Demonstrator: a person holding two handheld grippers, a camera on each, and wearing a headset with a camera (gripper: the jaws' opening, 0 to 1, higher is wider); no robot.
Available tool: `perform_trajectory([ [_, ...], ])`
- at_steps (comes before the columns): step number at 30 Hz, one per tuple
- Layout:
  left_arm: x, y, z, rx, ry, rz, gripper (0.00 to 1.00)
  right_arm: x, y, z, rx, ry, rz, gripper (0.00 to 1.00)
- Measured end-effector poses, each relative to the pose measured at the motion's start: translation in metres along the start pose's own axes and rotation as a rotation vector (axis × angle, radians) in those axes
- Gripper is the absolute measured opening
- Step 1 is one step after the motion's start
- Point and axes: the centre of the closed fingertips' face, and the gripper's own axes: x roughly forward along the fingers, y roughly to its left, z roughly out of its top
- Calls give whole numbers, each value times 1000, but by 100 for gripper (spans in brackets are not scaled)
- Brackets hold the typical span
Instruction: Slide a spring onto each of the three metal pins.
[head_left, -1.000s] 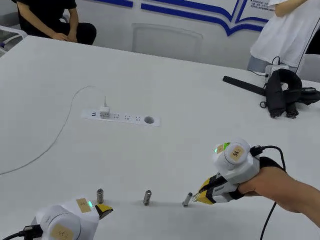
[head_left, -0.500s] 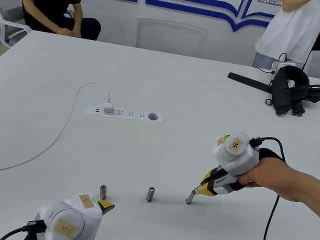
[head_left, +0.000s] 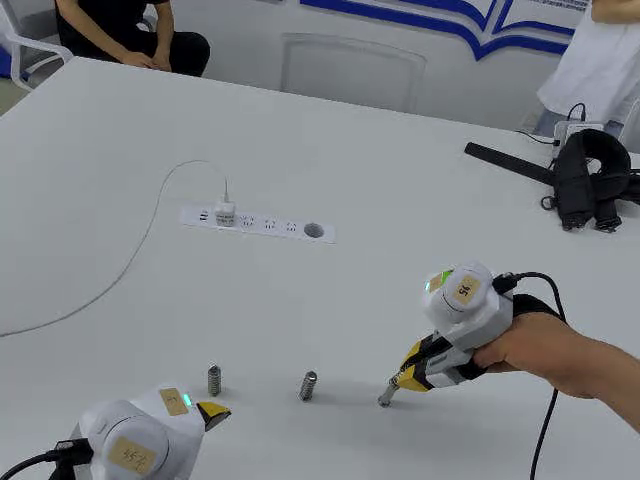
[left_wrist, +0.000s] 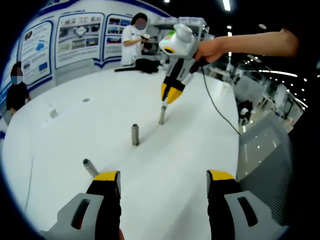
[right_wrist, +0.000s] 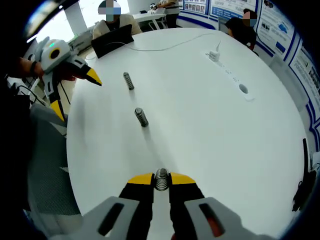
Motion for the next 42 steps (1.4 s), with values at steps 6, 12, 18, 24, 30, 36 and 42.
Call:
perform_trajectory([
  [6,0,-1,-2,-3,3,-2,71,5,0,0,-4,8,5,12],
  [12,0,-2,-3,-4,6,-3,71,12,0,0,-13,16,10,13],
  [18,-1,-1,-3,-8,4,1,71,18,0,-1,-18,24,18,13],
  [24,-1,-1,-4,-13,7,1,71,24,1,-3,-24,30,24,13],
  [30,-2,-2,-5,-25,5,0,71,30,2,-4,-30,38,30,13],
  [36,-3,0,-6,-27,8,3,71,35,3,-4,-35,43,40,13],
  [42,-3,2,-6,-31,10,6,71,42,4,-6,-31,44,47,13],
])
